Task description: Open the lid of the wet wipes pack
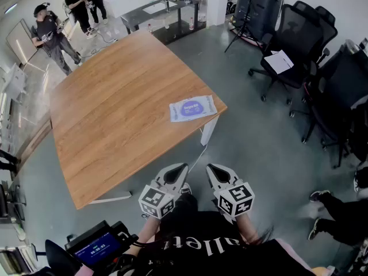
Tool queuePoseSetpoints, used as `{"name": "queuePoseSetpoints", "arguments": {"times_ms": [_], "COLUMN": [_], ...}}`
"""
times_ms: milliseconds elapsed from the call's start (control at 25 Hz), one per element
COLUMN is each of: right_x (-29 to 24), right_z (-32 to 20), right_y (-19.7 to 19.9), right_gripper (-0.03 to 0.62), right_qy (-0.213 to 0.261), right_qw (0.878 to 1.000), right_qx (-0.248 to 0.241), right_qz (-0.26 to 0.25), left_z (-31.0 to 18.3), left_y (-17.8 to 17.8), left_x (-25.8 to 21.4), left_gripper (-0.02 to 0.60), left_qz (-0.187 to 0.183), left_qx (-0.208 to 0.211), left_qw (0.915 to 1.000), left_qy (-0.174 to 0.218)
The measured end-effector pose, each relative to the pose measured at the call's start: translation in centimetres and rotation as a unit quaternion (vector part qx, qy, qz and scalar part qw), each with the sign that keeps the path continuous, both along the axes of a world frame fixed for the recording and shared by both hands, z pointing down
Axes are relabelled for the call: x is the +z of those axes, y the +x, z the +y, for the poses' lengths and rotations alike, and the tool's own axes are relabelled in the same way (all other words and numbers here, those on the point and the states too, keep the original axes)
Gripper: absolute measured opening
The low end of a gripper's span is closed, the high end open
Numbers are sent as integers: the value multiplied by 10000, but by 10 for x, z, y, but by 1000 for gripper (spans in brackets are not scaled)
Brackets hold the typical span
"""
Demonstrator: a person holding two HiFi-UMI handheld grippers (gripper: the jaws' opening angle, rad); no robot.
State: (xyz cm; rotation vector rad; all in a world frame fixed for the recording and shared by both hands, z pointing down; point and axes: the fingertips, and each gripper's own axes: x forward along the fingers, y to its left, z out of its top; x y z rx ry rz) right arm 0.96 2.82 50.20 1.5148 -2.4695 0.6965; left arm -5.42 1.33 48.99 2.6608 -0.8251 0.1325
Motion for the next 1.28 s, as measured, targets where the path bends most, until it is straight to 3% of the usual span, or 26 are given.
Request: {"name": "queuePoseSetpoints", "arguments": {"times_ms": [440, 720, 920, 1120, 1280], "right_x": [3, 21, 24, 26, 35], "right_z": [-68, -108, -160, -214, -248], "right_y": [12, 37, 39, 37, 41], "right_gripper": [15, 15, 15, 15, 15], "right_qy": [-97, -278, -203, -211, -245], "right_qw": [9993, 9993, 9990, 9940, 9859], "right_qx": [292, 193, -315, -1018, -1538], "right_qz": [188, 135, 246, 344, 619], "left_z": [-72, -101, -145, -193, -226], "left_y": [2, 12, 8, 7, 13], "left_x": [13, 36, 35, 38, 56], "left_gripper": [3, 3, 3, 4, 5], "left_qz": [49, -48, -180, -417, -741], "left_qx": [179, -86, -607, -1192, -1399], "left_qw": [9995, 9985, 9964, 9888, 9824], "left_qy": [-261, -536, -564, -791, -994]}}
